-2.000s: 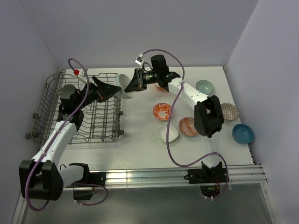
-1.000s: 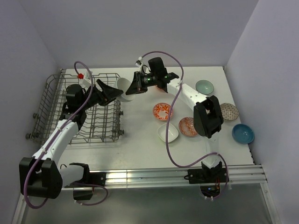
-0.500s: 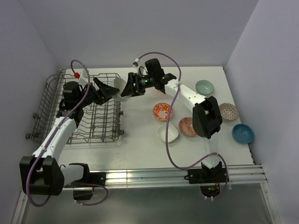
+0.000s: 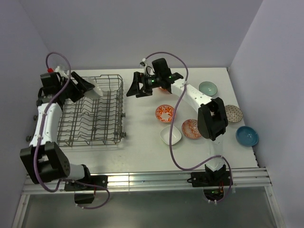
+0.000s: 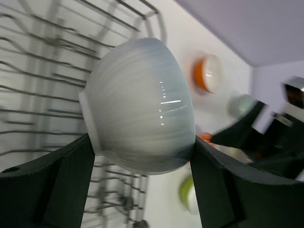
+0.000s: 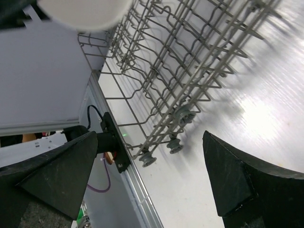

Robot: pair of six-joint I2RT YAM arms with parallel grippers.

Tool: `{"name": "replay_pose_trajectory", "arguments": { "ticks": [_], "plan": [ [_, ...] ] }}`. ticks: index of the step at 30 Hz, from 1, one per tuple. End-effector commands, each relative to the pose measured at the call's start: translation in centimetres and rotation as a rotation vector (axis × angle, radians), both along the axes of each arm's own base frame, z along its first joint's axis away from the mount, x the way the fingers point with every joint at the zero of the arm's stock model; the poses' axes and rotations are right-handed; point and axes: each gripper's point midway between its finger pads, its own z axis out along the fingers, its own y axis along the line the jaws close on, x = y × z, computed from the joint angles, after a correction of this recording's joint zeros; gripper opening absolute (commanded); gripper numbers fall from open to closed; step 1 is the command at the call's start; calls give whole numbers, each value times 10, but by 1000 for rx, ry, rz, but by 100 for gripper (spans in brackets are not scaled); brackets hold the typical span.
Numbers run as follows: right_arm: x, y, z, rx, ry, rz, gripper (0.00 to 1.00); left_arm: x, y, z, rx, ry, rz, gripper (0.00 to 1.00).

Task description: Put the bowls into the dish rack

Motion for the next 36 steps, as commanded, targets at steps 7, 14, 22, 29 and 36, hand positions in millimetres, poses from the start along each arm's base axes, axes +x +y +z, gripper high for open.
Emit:
{"name": "replay_pose_trajectory", "arguments": {
  "ticks": [7,14,22,29,36],
  "plan": [
    [3,-36,38,-42,-139,-20,98,25,127,13,569,88,128,0],
    [9,-47,41,-67,-158,-40,99,41,172,-3,767,208,165,0],
    [16,-63,36,-86,-146,-68,99,55,202,-29,864,327,183,0],
    [18,-70,34,-101,-141,-78,99,67,219,-39,997,391,226,0],
    [19,-78,31,-110,-131,-87,99,81,224,-49,1121,422,259,0]
  ]
}}
